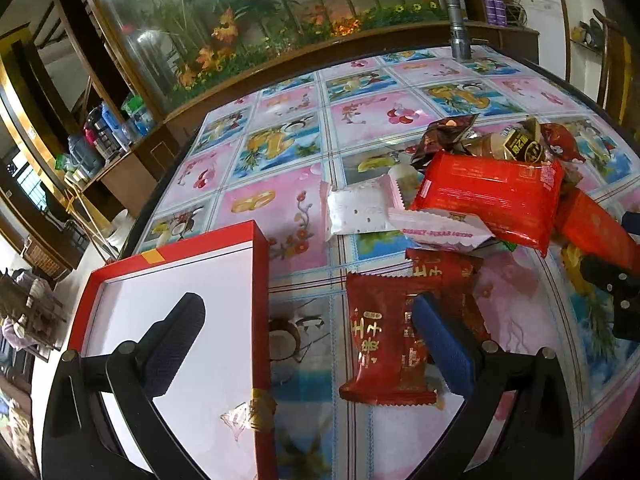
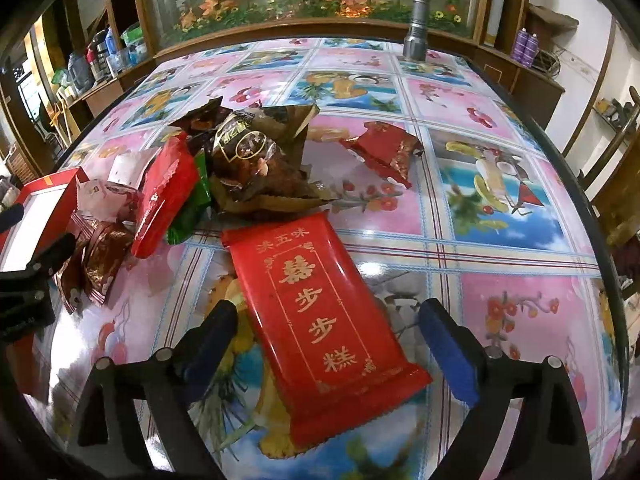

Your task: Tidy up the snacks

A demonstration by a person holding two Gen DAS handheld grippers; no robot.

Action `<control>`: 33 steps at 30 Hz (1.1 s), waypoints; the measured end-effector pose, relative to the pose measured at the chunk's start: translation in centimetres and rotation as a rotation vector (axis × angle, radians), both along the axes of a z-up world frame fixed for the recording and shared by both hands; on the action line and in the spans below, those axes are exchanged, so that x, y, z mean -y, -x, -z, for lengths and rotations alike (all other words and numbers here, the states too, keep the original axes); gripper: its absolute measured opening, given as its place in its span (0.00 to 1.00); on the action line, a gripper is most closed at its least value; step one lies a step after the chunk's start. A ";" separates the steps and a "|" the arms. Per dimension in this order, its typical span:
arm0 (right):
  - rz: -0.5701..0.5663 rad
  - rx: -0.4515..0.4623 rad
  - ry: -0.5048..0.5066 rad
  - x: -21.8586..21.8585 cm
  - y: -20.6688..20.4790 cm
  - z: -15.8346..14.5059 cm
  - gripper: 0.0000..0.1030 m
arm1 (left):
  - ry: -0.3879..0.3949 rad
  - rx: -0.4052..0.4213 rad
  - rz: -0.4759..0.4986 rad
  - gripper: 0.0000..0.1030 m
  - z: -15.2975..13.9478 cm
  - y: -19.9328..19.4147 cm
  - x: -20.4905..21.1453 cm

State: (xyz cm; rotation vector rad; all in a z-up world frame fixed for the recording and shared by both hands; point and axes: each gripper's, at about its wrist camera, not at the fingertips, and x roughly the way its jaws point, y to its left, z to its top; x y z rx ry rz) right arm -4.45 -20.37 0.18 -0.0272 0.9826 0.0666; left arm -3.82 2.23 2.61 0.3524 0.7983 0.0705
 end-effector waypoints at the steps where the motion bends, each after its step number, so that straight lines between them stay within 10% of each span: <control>1: 0.000 0.000 -0.001 0.0 0.0 0.0 0.91 | 0.002 0.000 -0.001 1.00 0.0 -0.1 0.0; 33: 0.001 0.033 0.002 -0.1 -0.9 0.4 1.00 | 0.092 -0.064 0.035 1.00 1.1 -0.7 1.3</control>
